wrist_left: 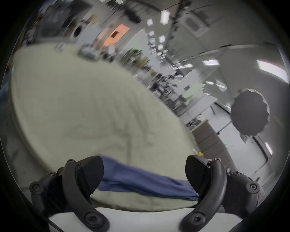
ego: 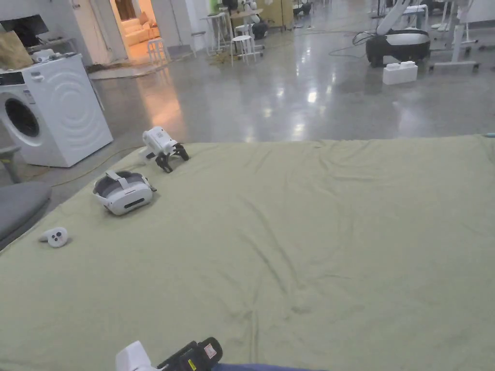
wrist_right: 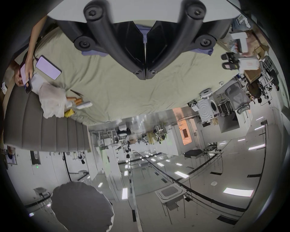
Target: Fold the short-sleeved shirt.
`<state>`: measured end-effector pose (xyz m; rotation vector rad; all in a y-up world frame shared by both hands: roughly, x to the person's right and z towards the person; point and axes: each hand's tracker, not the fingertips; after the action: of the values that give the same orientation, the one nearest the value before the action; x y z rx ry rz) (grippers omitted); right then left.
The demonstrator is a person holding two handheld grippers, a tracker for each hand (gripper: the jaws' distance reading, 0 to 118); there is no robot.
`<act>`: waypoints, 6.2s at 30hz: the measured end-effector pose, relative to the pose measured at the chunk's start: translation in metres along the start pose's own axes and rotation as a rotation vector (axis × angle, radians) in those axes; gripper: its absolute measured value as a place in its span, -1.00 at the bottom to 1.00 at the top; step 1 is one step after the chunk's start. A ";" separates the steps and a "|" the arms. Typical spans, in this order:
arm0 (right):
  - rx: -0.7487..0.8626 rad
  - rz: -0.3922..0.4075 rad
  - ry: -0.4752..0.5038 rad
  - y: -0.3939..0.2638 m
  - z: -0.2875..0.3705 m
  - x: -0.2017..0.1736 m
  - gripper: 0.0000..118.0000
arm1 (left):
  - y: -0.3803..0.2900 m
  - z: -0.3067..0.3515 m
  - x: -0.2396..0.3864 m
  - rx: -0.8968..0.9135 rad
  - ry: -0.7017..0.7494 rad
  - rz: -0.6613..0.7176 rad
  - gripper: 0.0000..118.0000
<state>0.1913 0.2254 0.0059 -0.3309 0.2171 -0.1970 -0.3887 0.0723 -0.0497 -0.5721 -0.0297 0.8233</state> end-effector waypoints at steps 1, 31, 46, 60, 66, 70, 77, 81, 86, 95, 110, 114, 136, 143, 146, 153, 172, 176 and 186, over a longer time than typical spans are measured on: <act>-0.003 0.007 -0.003 -0.003 0.000 0.001 -1.00 | -0.002 -0.009 -0.017 -0.020 0.006 0.048 0.84; -0.096 -0.083 -0.060 -0.023 -0.014 0.033 -1.00 | -0.058 -0.026 0.150 0.107 0.171 -0.796 -0.76; -0.080 -0.143 -0.098 -0.023 -0.004 0.045 -1.00 | -0.121 -0.077 0.201 -0.139 -0.128 -0.582 0.39; -0.144 -0.132 -0.087 -0.034 0.000 0.034 -1.00 | -0.172 -0.152 0.138 -0.395 -0.158 -0.153 -1.00; -0.167 -0.124 -0.079 -0.034 -0.009 0.032 -1.00 | -0.128 -0.105 0.137 -0.247 -0.249 -0.115 0.32; -0.176 -0.121 -0.050 -0.034 -0.016 0.030 -1.00 | -0.075 -0.063 0.097 -0.155 -0.169 -0.124 0.71; -0.211 -0.113 -0.046 -0.038 -0.016 0.031 -1.00 | -0.044 -0.085 0.012 -0.220 -0.088 0.191 0.65; -0.208 -0.105 -0.071 -0.036 -0.009 0.030 -1.00 | -0.054 -0.096 0.020 -0.196 -0.076 0.155 0.58; -0.194 -0.089 -0.096 -0.034 0.001 0.033 -1.00 | -0.036 -0.063 0.023 -0.069 -0.058 0.160 0.47; -0.200 -0.121 -0.073 -0.042 -0.004 0.031 -1.00 | -0.056 -0.101 0.006 -0.226 -0.183 0.362 0.15; -0.217 -0.133 -0.058 -0.053 -0.009 0.044 -1.00 | 0.018 0.007 0.073 0.062 0.112 -0.188 -0.71; -0.211 -0.129 -0.063 -0.055 -0.005 0.046 -1.00 | -0.029 0.003 0.165 0.114 0.159 -0.569 -0.71; -0.210 -0.192 -0.136 -0.068 0.021 0.066 -1.00 | -0.088 -0.083 0.187 -0.177 -0.230 -0.184 -0.47; -0.244 -0.166 -0.128 -0.069 0.023 0.054 -1.00 | -0.157 -0.149 0.168 -0.440 -0.204 -0.155 -0.97; -0.260 -0.162 -0.118 -0.070 0.017 0.047 -1.00 | -0.178 -0.158 0.178 -0.443 -0.139 -0.257 -0.98; -0.406 -0.132 0.072 -0.086 -0.060 0.007 -1.00 | -0.131 -0.121 0.201 -0.321 -0.194 -0.226 -0.16; -0.779 -0.031 0.132 -0.127 -0.231 -0.042 -1.00 | -0.068 -0.124 0.062 -0.493 -0.153 0.024 0.83; -0.760 -0.067 0.133 -0.130 -0.227 -0.038 -1.00 | -0.066 -0.138 0.073 -0.510 -0.153 0.006 -0.11; -0.637 -0.128 0.203 -0.100 -0.190 -0.034 -1.00 | 0.043 -0.073 0.053 -0.357 -0.085 -0.119 -0.45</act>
<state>0.0972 0.0840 -0.1292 -0.9610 0.4610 -0.2864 -0.3641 0.0983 -0.1427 -0.8624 -0.2902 0.7301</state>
